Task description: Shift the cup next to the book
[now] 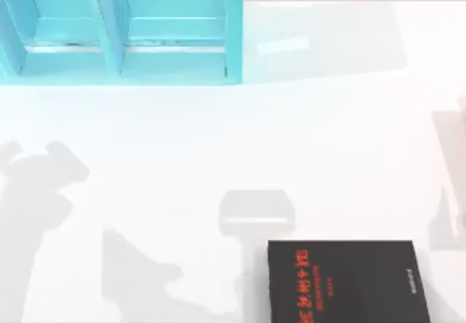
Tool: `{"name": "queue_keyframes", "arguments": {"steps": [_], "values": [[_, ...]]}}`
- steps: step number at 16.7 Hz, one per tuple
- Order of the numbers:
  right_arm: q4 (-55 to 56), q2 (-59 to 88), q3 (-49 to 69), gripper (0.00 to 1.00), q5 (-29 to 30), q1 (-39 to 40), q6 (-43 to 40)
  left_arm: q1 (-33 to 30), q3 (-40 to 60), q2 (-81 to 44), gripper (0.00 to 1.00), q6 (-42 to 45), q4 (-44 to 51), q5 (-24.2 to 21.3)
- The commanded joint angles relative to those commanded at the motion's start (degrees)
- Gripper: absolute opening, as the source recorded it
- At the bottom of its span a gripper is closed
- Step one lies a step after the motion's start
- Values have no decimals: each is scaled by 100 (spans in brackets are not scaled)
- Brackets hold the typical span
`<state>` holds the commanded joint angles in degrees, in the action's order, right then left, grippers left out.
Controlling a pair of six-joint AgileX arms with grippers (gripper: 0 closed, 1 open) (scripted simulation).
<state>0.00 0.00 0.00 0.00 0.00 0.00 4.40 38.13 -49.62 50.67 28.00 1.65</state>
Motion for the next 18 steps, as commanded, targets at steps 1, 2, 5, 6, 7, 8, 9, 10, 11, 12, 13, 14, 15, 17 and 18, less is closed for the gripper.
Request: {"name": "queue_keyframes", "arguments": {"steps": [1, 2, 5, 6, 7, 8, 9, 10, 11, 12, 13, 14, 15, 17, 18], "values": [[0, 0, 0, 100, 0, 0, 0, 127, 408, -606, 100, 636, 347, 8], [0, 0, 0, 100, 0, 0, 0, 270, 807, -1194, 100, 1265, 697, 15], [0, 0, 0, 100, 0, 0, 0, 780, 1939, -2749, 100, 3028, 1729, 24], [0, 0, 0, 100, 0, 0, 0, 976, 2283, -3175, 100, 3556, 2049, 23], [0, 0, 0, 100, 0, 0, 0, 1180, 2610, -3560, 100, 4060, 2352, 20], [0, 0, 0, 100, 0, 0, 0, 1389, 2922, -3910, 100, 4541, 2637, 15], [0, 0, 0, 100, 0, 0, 0, 1603, 3217, -4229, 100, 5002, 2901, 8], [0, 0, 0, 100, 0, 0, 0, 1820, 3497, -4521, 100, 5444, 3146, -2], [0, 0, 0, 100, 0, 0, 0, 2040, 3760, -4785, 100, 5866, 3369, -15], [0, 0, 0, 100, 0, 0, 0, 2259, 4000, -5013, 100, 6255, 3568, -31], [0, 0, 0, 100, 0, 0, 0, 2471, 4220, -5205, 100, 6610, 3745, -49], [0, 0, 0, 100, 0, 0, 0, 2674, 4418, -5357, 100, 6926, 3901, -68], [0, 0, 0, 100, 0, 0, 0, 2864, 4593, -5473, 100, 7201, 4036, -88], [0, 0, 0, 100, 0, 0, 0, 3187, 4871, -5623, 100, 7628, 4245, -128], [0, 0, 0, 100, 0, 0, 0, 3306, 4967, -5675, 100, 7781, 4314, -145]]}}
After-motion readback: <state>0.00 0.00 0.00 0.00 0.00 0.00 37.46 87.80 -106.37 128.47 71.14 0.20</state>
